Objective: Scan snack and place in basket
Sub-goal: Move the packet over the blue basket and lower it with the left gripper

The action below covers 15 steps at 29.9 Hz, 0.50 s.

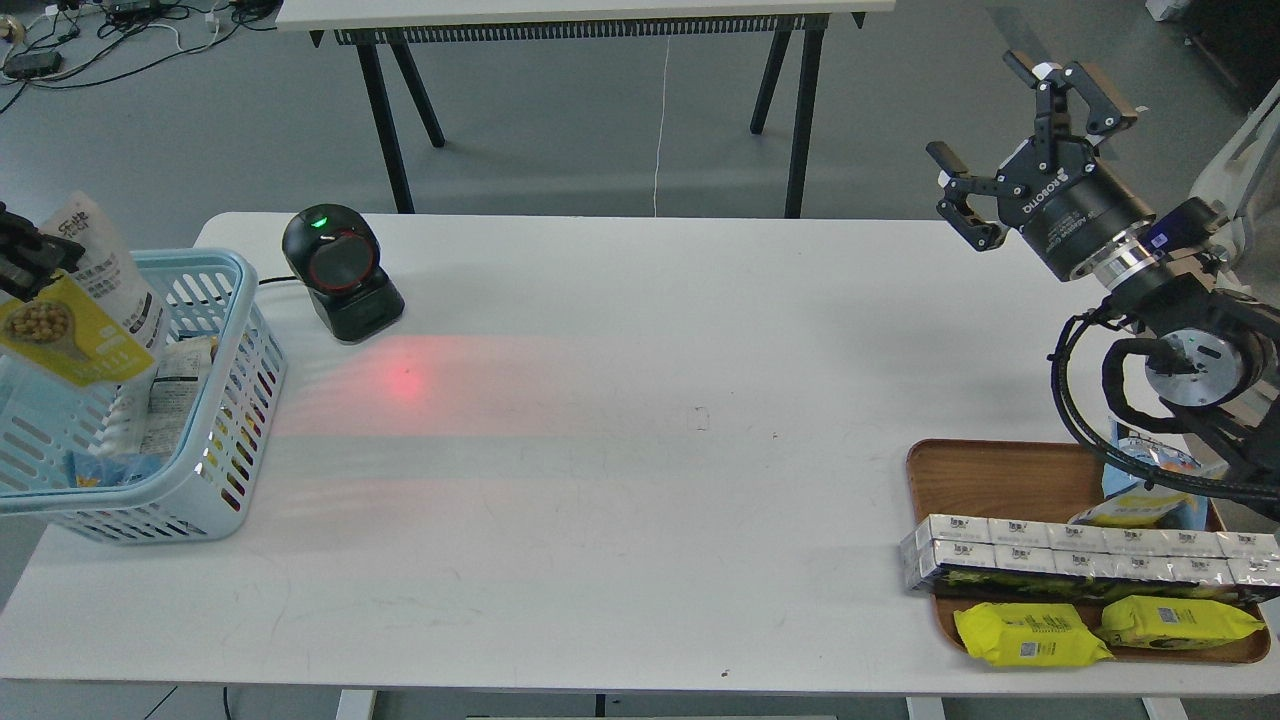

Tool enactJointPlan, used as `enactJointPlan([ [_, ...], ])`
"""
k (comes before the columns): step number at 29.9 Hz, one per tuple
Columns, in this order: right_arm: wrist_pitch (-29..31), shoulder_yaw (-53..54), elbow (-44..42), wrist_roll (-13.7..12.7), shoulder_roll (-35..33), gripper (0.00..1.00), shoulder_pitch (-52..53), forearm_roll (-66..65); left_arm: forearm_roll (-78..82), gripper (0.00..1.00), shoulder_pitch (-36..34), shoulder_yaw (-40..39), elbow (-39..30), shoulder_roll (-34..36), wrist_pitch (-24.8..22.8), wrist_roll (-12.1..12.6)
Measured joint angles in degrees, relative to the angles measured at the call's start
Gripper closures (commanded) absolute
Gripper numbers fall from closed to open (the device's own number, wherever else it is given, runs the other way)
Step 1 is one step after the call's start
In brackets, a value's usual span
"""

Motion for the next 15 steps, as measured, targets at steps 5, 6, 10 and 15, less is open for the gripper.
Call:
enactJointPlan([
  [5,0.0,-0.1,0.0,0.0,0.0,0.05,-0.1,0.0,0.0,0.98,3.4,-1.9,-0.1,-0.5,-0.4,0.0],
  [6,0.0,-0.1,0.0,0.0,0.0,0.05,-0.1,0.0,0.0,0.98,4.3,-2.6,-0.1,-0.6,-0.6,0.0],
  [10,0.0,-0.1,0.0,0.0,0.0,0.05,-0.2,0.0,0.0,0.96,8.4,-7.2,-0.1,-0.6,-2.0,0.0],
  [15,0.0,-0.2,0.0,0.0,0.0,0.04,-0.2,-0.1,0.0,0.83,13.2,-14.4,-0.1,-0.5,-3.0,0.0],
])
